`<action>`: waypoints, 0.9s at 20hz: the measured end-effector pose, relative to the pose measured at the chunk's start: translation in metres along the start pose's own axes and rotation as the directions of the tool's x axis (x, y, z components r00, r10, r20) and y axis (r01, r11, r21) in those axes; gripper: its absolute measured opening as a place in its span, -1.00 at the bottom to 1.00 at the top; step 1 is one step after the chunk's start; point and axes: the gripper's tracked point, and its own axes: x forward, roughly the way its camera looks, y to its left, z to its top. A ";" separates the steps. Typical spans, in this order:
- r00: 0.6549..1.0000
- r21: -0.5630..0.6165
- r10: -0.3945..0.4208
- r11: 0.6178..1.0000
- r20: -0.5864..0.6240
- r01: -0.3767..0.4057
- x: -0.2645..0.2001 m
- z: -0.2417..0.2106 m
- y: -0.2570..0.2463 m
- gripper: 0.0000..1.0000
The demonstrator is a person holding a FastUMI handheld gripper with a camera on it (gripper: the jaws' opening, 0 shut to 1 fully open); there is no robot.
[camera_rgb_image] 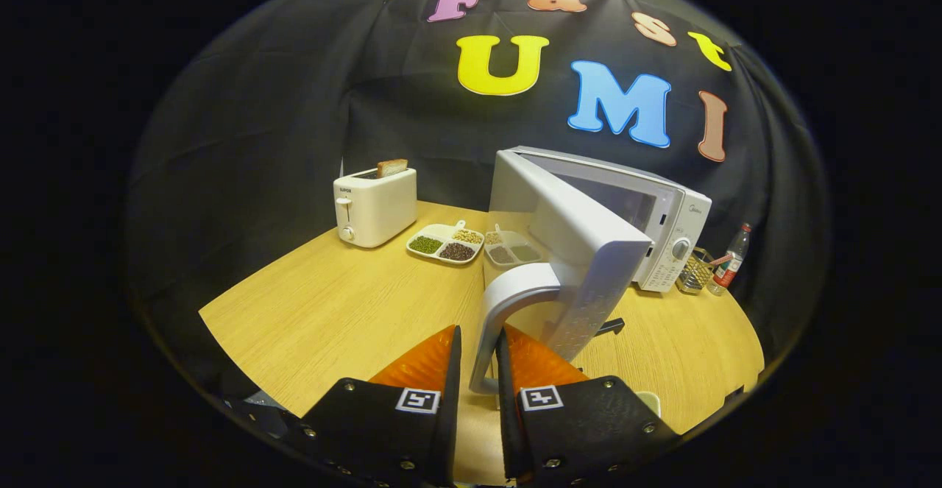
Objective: Open the microwave, put the food inside, and close the microwave door.
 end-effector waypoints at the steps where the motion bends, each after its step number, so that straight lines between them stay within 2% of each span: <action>1: 1.000 0.001 -0.002 1.000 -0.006 0.002 0.000 0.001 0.003 -0.49; 4: 0.999 0.019 0.030 0.999 -0.016 -0.030 -0.007 0.000 0.017 -0.44; 7: 0.992 0.040 0.128 0.991 -0.001 -0.128 -0.014 0.005 0.044 -0.44; 10: 0.958 0.058 0.282 0.957 0.041 -0.284 -0.035 0.019 0.076 -0.44; 14: 0.927 0.068 0.346 0.931 0.143 -0.358 -0.075 0.058 0.075 -0.41; 16: 0.917 0.063 0.349 0.928 0.194 -0.367 -0.091 0.078 0.062 -0.18; 17: 0.915 0.060 0.340 0.931 0.218 -0.360 -0.099 0.085 0.053 0.32; 18: 0.914 0.052 0.328 0.936 0.237 -0.349 -0.105 0.091 0.043 0.53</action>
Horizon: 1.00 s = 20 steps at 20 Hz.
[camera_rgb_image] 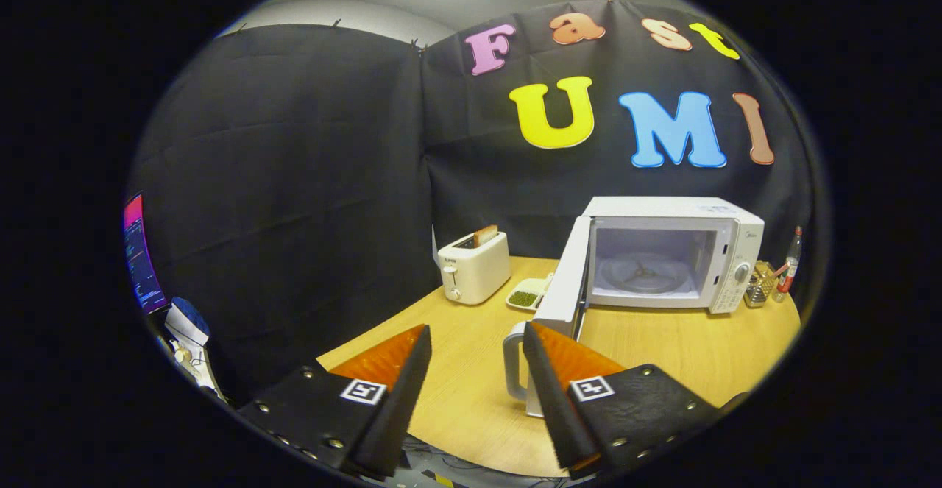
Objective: Open the microwave, put the food inside, and close the microwave door.
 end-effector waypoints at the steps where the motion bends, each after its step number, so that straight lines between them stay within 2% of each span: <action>1: 1.000 -0.016 -0.026 1.000 0.017 0.026 -0.006 0.007 -0.010 0.84; 3: 0.996 -0.041 -0.084 0.996 0.039 0.085 -0.017 0.016 -0.036 0.96; 9: 0.971 0.014 -0.240 0.971 -0.005 0.240 -0.042 -0.005 -0.111 0.96; 12: 0.945 0.018 -0.318 0.947 -0.082 0.320 -0.051 -0.036 -0.152 0.96; 15: 0.911 0.035 -0.363 0.926 -0.198 0.376 -0.055 -0.076 -0.183 0.96; 20: 0.853 0.043 -0.380 0.906 -0.357 0.422 -0.061 -0.134 -0.208 0.97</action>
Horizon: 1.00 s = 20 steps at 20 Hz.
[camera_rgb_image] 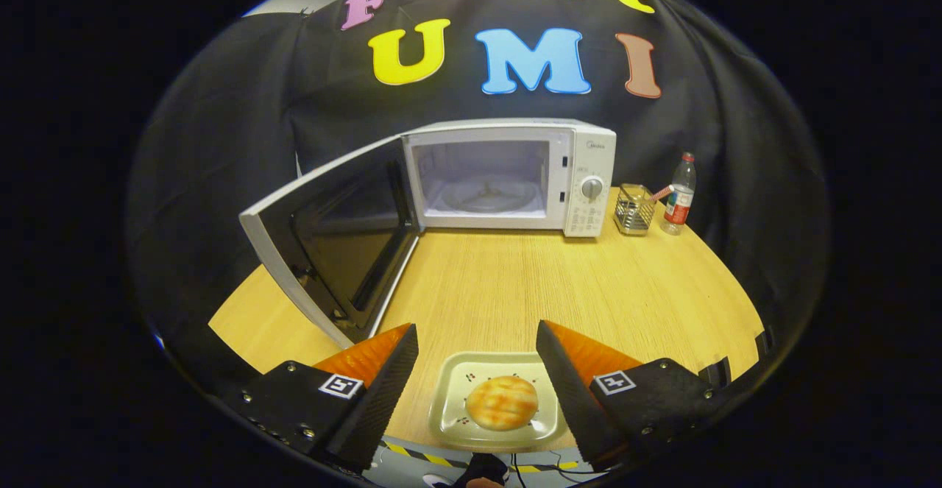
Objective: Open the microwave, put the food inside, and close the microwave door.
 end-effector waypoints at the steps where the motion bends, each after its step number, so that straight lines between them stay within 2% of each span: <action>1: 1.000 -0.004 -0.007 1.000 -0.025 0.007 0.005 -0.011 -0.004 0.97; 7: 0.981 -0.004 -0.042 0.999 -0.187 0.042 0.023 -0.068 -0.018 0.97; 9: 0.971 -0.013 -0.033 0.999 -0.239 0.030 0.025 -0.084 -0.017 0.97; 15: 0.960 -0.011 -0.047 0.999 -0.277 0.045 0.035 -0.100 -0.018 0.95; 18: 0.959 0.046 -0.025 0.998 -0.283 0.039 0.035 -0.100 -0.020 0.63; 19: 0.958 0.066 -0.015 0.997 -0.288 0.035 0.035 -0.100 -0.020 0.42; 20: 0.957 0.080 -0.009 0.996 -0.288 0.033 0.035 -0.098 -0.020 0.42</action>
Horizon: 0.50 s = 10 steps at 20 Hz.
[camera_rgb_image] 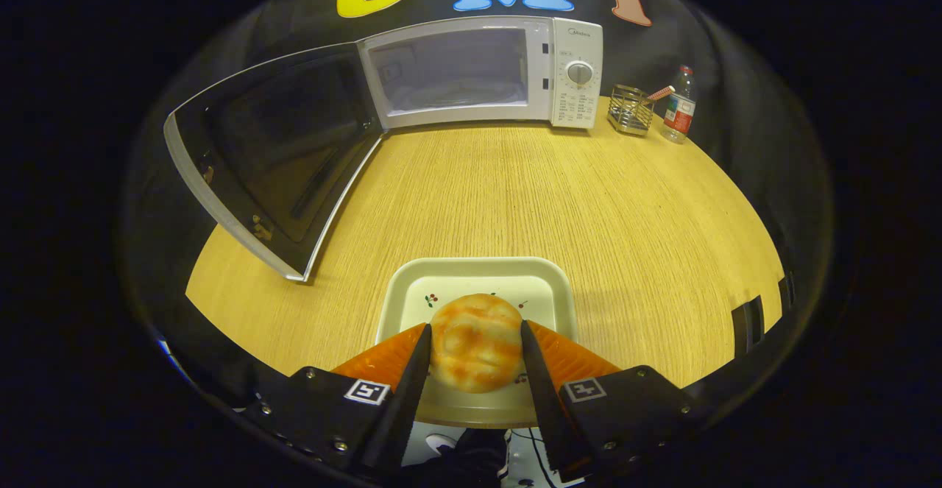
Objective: Open the microwave, put the food inside, and close the microwave door.
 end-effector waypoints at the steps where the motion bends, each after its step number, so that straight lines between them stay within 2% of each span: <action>1: 1.000 0.014 0.007 1.000 -0.003 -0.007 -0.001 0.001 0.000 0.42; 5: 0.998 0.059 0.053 0.997 0.039 -0.055 -0.013 0.022 0.002 0.42; 10: 0.981 0.108 0.126 0.984 0.145 -0.143 -0.028 0.069 0.012 0.41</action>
